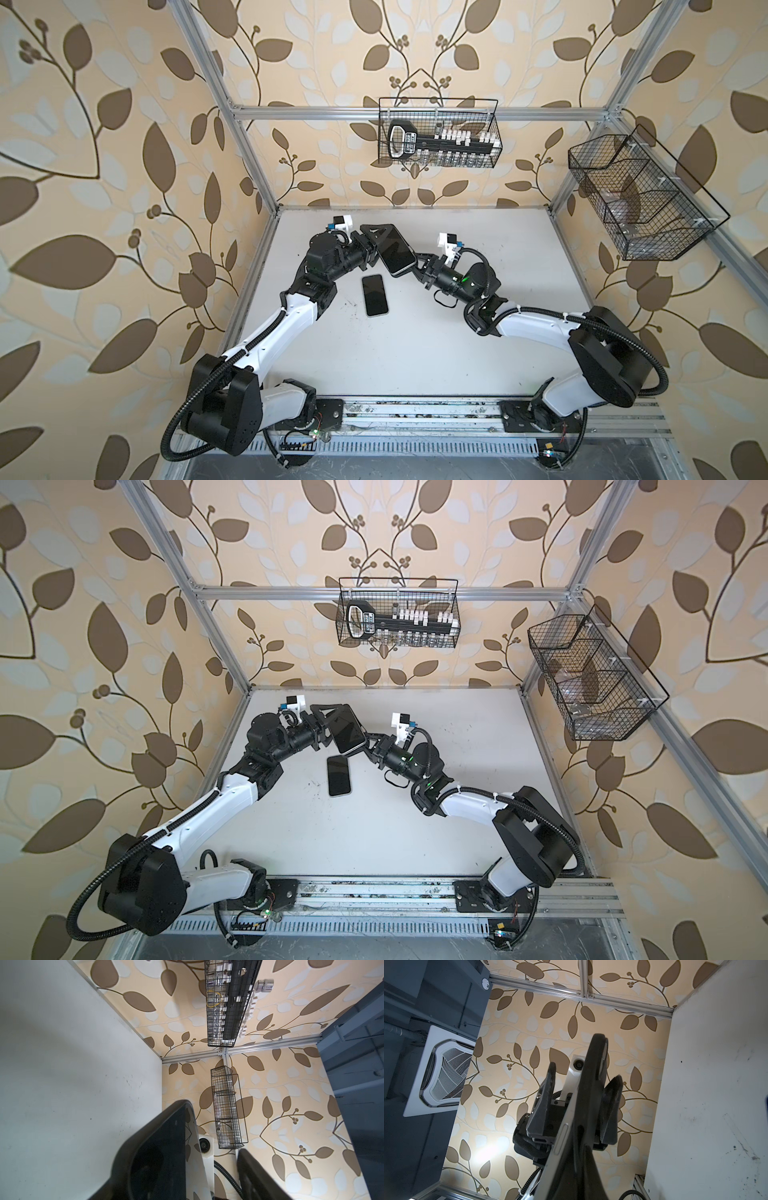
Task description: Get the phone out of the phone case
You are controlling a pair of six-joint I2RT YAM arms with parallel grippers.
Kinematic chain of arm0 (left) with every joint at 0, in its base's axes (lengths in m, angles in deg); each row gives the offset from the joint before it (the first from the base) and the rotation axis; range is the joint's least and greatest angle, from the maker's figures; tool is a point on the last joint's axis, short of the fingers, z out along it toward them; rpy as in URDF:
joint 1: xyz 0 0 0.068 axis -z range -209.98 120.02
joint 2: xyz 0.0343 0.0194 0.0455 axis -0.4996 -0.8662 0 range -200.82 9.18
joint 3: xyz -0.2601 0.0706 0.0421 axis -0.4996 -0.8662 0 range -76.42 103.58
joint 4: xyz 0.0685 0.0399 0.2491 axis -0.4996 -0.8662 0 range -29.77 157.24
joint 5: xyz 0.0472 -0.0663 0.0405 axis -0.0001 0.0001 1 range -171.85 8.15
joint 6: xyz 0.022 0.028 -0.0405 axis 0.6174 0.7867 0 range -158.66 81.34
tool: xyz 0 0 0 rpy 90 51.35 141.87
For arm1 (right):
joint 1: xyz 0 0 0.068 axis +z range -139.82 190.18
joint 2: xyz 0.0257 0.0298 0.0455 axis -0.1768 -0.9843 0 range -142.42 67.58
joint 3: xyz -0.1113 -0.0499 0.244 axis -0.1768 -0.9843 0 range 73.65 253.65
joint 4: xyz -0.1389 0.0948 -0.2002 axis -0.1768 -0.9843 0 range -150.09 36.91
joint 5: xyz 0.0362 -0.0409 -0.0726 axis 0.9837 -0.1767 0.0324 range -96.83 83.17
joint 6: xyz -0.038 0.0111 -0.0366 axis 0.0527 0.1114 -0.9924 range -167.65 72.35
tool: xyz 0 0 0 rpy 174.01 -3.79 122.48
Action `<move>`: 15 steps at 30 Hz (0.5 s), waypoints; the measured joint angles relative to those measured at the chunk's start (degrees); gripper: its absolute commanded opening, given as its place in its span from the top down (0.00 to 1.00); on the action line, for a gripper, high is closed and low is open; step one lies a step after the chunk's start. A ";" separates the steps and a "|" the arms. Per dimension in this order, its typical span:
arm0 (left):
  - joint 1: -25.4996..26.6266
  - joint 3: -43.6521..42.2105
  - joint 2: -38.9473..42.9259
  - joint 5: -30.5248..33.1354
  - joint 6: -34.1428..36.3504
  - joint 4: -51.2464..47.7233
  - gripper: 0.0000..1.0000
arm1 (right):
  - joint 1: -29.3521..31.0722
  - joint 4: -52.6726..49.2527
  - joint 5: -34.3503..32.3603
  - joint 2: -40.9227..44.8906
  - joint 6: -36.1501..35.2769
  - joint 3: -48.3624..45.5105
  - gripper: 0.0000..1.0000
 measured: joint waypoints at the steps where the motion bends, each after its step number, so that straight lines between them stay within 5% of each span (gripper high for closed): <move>1: 0.00 0.00 0.09 0.00 -0.02 -0.07 0.23 | 0.00 0.04 -0.09 0.00 0.02 -0.02 1.00; 9: 0.00 0.00 0.83 -0.02 0.31 -0.98 0.02 | -0.74 0.44 -0.35 0.07 0.20 -1.03 1.00; 15: 0.00 0.00 2.23 0.00 0.37 -2.34 0.01 | -1.75 0.55 -0.39 0.50 0.35 -1.70 1.00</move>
